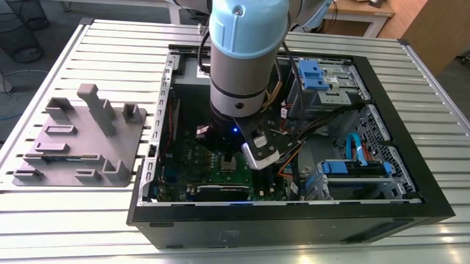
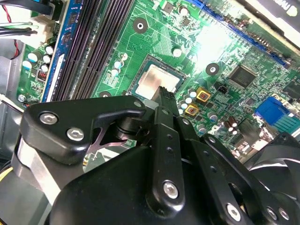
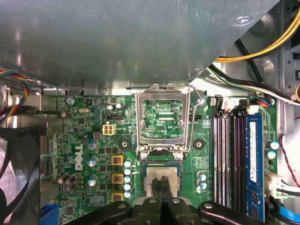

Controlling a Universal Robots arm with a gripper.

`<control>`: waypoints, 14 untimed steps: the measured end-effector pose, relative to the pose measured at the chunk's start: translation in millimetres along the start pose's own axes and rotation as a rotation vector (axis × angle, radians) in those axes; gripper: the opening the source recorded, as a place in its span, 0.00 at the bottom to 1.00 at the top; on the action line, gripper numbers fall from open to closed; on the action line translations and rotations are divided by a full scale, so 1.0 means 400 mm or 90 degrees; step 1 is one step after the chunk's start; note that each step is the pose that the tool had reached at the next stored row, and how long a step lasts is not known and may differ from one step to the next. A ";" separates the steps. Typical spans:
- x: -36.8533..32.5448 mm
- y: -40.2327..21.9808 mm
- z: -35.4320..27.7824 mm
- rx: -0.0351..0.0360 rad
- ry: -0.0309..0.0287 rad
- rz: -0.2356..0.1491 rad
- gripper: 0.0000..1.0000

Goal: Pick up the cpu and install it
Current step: 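Close the cpu cover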

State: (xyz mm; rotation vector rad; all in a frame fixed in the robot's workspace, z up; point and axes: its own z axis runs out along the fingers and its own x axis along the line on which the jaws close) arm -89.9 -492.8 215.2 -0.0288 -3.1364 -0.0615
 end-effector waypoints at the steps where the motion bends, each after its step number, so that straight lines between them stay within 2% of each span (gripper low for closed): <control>1: 0.000 0.000 -0.001 0.0001 0.0001 0.000 0.11; 14: 0.000 0.001 -0.021 0.0000 0.0000 0.000 0.11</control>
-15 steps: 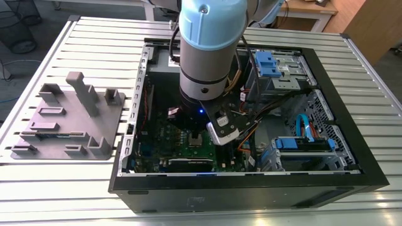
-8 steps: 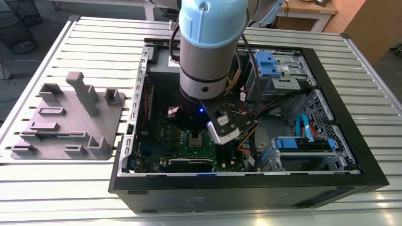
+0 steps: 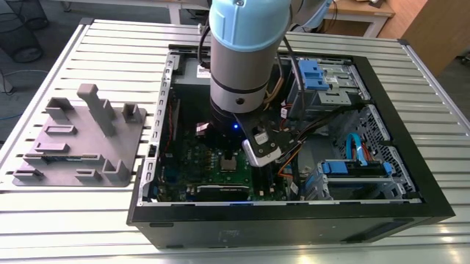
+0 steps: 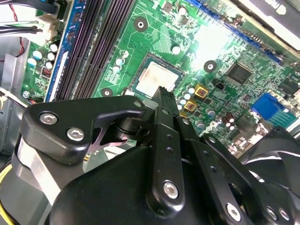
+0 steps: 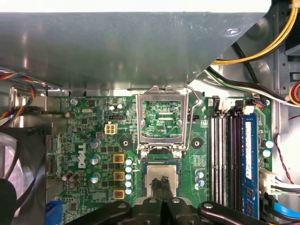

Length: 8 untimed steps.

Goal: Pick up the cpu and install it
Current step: 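Close the cpu cover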

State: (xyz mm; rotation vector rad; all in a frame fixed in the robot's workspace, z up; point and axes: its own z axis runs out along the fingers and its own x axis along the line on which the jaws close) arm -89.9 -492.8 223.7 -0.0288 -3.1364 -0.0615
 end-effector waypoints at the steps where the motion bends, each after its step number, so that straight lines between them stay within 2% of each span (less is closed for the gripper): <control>1: 0.000 0.000 0.000 -0.0001 -0.0001 0.000 0.11; 8: 0.000 0.000 -0.002 0.0001 0.0000 0.000 0.11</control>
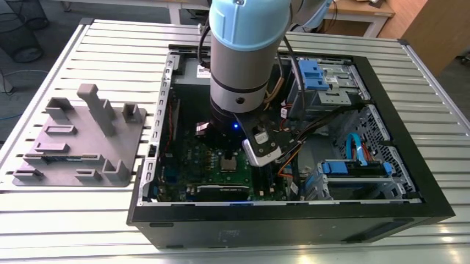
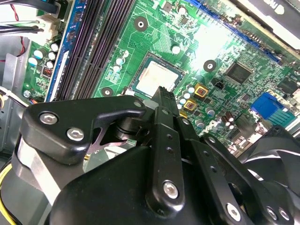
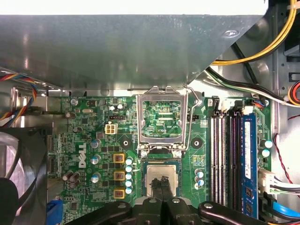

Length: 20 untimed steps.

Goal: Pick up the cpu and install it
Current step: 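Close the cpu cover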

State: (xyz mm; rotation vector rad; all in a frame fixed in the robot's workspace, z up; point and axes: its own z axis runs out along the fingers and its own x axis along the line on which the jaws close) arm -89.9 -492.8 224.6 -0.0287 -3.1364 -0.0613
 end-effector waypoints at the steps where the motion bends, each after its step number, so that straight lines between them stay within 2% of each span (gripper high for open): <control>1: 0.000 0.000 0.000 0.0000 0.0000 0.000 0.11; 7: 0.000 0.000 0.000 0.0000 0.0000 0.000 0.11; 9: -0.005 0.000 0.000 0.0001 0.0001 0.000 0.11; 20: -0.069 0.006 0.003 0.0000 0.0000 0.000 0.11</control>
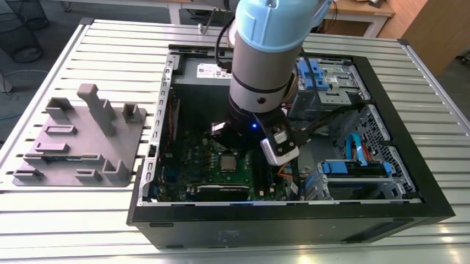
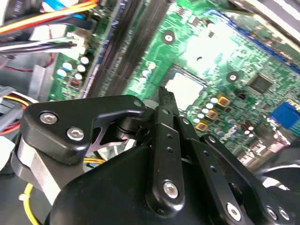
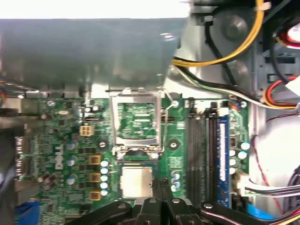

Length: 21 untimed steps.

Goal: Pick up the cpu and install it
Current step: 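Close the cpu cover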

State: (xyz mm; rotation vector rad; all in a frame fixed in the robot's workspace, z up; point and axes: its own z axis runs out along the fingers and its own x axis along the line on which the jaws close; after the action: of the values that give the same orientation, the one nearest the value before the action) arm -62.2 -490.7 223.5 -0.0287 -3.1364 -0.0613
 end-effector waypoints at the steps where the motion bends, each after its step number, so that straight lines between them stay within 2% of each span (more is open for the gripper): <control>1: -0.006 0.002 0.000 0.0000 0.0000 0.000 0.11; 10: -0.038 0.034 0.004 0.0000 0.0000 0.000 0.11; 21: -0.054 0.087 0.009 0.0000 0.0000 0.000 0.11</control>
State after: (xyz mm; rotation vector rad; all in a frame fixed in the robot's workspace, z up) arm -40.0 -456.4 221.1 -0.0287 -3.1364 -0.0614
